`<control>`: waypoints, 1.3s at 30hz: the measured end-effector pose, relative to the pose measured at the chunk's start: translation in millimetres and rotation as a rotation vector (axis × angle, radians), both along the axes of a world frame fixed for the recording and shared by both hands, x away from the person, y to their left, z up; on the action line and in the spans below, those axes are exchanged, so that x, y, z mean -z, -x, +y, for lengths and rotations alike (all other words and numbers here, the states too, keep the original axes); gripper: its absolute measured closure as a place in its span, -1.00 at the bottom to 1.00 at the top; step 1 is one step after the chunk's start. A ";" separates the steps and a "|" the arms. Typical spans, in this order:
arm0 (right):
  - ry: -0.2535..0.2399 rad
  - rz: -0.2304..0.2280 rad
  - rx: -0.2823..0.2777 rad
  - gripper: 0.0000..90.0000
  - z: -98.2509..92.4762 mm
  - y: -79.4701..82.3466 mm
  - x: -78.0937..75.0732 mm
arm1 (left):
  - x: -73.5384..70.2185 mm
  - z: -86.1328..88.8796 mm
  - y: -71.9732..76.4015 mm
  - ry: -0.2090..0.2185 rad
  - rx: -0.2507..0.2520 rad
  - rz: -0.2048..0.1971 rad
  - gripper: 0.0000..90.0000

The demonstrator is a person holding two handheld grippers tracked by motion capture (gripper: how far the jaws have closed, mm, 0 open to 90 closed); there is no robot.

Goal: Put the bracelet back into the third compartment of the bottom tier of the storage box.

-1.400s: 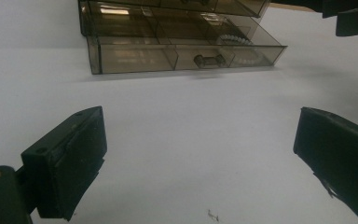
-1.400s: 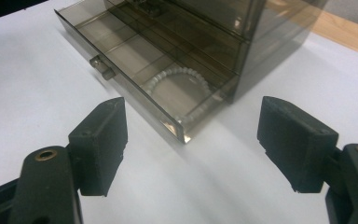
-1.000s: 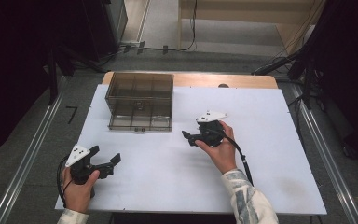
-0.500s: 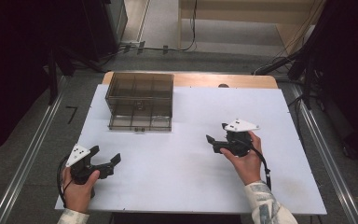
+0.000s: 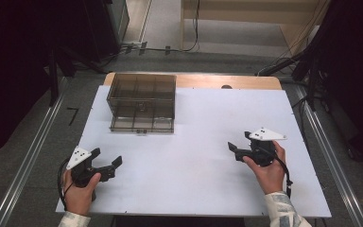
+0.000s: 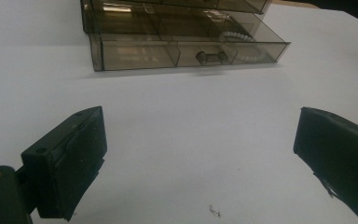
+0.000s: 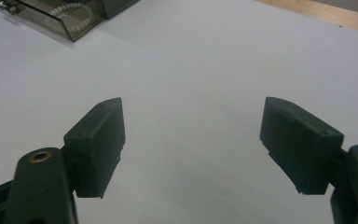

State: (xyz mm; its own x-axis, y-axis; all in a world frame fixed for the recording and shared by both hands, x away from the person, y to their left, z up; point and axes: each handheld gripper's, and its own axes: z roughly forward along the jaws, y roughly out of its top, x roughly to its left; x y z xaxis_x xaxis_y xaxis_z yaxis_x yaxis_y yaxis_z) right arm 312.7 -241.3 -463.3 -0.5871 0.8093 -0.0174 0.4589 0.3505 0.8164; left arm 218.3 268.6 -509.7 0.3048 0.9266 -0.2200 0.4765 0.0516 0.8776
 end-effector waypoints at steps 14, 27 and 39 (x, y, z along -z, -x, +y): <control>0.044 0.011 0.076 -0.55 -44.6 18.9 8.4 | -0.3 1.4 1.6 -0.002 -0.001 0.000 -0.93; 0.017 0.031 0.255 -0.58 -113.9 42.3 18.3 | -0.2 -1.1 0.4 -0.011 0.005 0.004 -0.93; 0.017 0.034 0.300 -0.62 -130.3 50.9 22.9 | -1.0 1.3 1.9 -0.007 0.000 0.002 -0.93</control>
State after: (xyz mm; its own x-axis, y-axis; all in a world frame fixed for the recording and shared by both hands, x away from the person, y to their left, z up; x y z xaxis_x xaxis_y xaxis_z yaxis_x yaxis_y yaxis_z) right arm 261.8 -371.5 -486.3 -0.3221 0.9466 -0.0170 0.5709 0.2085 0.7941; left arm 216.4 269.9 -508.8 0.3046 0.9280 -0.2144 0.4779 0.0458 0.8772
